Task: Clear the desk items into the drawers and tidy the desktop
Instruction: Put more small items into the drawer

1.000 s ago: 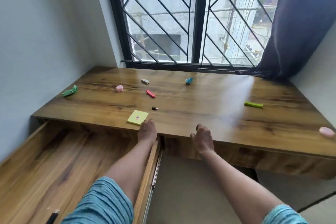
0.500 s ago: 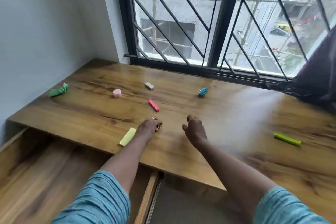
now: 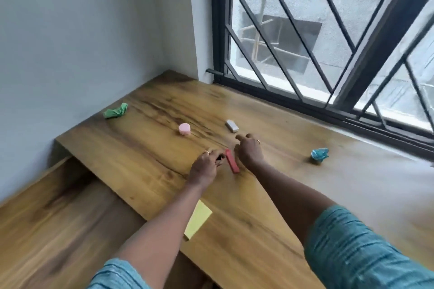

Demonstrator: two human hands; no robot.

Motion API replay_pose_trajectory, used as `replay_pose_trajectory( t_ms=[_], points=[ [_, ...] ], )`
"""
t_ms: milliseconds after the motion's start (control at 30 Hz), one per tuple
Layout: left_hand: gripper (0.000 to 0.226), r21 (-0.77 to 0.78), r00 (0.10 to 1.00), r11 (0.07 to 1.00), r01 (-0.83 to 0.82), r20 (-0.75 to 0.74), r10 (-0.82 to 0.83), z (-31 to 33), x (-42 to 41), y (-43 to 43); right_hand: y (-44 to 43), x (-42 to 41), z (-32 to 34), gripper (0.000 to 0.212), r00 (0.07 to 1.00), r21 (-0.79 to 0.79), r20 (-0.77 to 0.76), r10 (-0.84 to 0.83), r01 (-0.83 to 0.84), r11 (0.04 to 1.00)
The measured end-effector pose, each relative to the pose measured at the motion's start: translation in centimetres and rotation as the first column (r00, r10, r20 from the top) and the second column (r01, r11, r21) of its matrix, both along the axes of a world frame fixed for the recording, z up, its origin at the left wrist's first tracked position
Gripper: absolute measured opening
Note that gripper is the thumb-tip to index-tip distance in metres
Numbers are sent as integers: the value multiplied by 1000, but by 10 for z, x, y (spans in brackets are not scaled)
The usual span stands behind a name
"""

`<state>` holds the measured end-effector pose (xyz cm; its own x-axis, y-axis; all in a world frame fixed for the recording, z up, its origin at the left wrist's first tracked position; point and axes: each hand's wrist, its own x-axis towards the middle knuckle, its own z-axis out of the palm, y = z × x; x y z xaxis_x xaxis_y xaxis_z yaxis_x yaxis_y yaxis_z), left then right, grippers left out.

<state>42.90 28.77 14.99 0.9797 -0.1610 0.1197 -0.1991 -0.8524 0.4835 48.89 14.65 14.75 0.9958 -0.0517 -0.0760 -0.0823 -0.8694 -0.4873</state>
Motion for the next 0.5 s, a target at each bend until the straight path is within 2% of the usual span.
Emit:
replay_pose_trajectory(
  t_ms=[100,233,500],
  points=[
    [29,-33,996,997,-75,-49,73,-5,19,3,9,38,-7,50,992,-108,8,124,-123,987],
    [35,-104,985,981,-165,-67,158,-10,31,8,15,66,-9,35,975,-220,-20,219,-218,951],
    [29,-155,978,966,-207,-32,204,-8,14,32,32,55,8,29,987,-129,110,121,-107,986]
  ],
)
